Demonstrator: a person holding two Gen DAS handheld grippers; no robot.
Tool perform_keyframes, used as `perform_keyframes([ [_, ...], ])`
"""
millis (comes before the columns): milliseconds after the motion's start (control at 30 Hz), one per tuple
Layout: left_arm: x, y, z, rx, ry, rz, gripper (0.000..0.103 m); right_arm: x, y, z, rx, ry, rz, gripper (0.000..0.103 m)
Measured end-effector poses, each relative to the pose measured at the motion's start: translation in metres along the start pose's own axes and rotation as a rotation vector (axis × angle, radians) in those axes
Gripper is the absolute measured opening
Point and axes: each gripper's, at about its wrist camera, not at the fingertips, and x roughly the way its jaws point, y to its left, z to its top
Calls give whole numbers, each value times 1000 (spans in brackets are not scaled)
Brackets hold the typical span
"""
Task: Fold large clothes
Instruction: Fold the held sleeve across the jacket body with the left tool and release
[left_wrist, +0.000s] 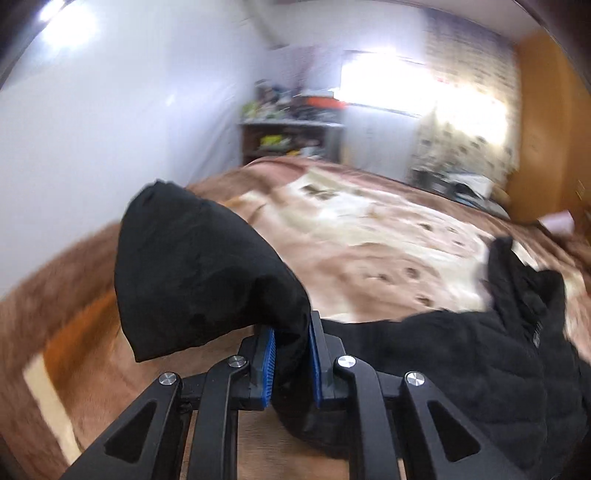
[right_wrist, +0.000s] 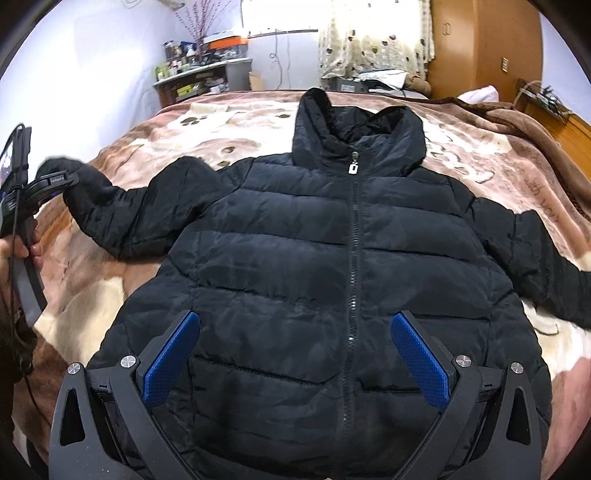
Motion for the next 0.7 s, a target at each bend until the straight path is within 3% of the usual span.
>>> perform_keyframes([
  [267,-25,-105,-9,179,30,-150,16,-13,-31,4,60,-30,-27,103],
  [367,-24,-152,-17,239,103,-239,16,-16,-47,3,92,-34,-41,103],
  [500,-23,-197,-36,304,132,-285,16,-19,-69,0,130,-34,-65,103],
  [567,-12,-213,-44,296,193,-286,16,-20,-79,-3,148,-34,-74,103],
  [700,-1,-227,-59,293,238,-295,17,-13,-98,-5,181,-7,-82,103],
])
